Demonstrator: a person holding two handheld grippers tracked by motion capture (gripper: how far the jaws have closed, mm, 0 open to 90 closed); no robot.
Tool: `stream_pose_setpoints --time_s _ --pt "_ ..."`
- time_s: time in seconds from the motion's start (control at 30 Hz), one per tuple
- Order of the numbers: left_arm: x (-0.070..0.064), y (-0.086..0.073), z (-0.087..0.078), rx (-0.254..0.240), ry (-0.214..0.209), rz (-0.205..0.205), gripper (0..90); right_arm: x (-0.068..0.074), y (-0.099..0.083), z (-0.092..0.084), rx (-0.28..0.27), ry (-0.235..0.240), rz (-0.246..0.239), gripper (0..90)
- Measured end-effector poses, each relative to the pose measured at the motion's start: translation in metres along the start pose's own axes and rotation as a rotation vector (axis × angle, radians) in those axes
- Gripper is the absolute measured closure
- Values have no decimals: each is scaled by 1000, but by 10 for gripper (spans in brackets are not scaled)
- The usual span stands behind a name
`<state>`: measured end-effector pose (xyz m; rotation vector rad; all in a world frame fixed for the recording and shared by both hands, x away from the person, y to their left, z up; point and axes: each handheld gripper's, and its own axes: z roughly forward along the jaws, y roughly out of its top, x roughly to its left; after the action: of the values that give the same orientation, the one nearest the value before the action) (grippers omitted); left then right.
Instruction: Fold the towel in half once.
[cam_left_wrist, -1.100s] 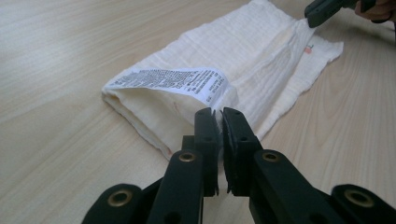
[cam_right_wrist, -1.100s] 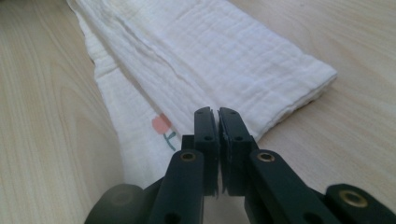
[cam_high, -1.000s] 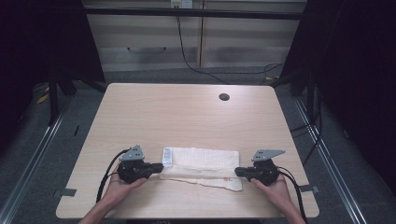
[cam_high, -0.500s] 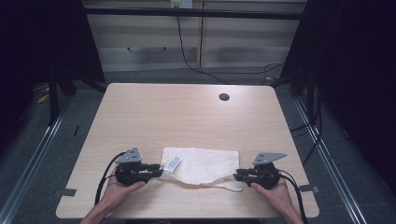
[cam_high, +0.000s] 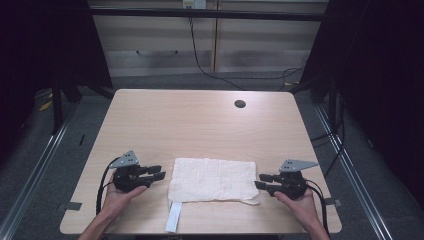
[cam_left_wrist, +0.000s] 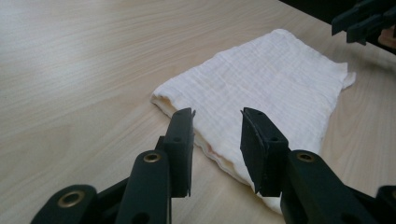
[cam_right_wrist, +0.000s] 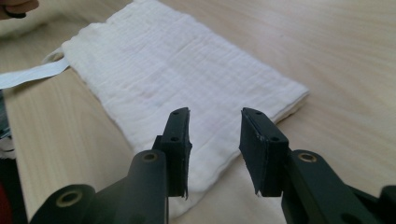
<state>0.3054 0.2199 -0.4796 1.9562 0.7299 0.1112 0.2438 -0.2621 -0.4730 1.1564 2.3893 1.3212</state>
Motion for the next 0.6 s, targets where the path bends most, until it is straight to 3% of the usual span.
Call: stream_pose_setpoints --time_s 0.2,0.3,0.4,0.43,0.6 --pt "2 14 23 44 5 17 706 -20 19 13 12 -36 6 644" --pt "2 20 47 98 -11 48 765 -30 28 28 41 -43 -3 691" --pt "2 19 55 95 -30 39 779 -40 37 39 43 -34 -7 704" --pt "-2 16 61 129 -31 57 783 -43 39 43 51 -30 -8 702" --pt "-3 9 67 161 -21 55 787 -55 39 59 60 -54 20 688"
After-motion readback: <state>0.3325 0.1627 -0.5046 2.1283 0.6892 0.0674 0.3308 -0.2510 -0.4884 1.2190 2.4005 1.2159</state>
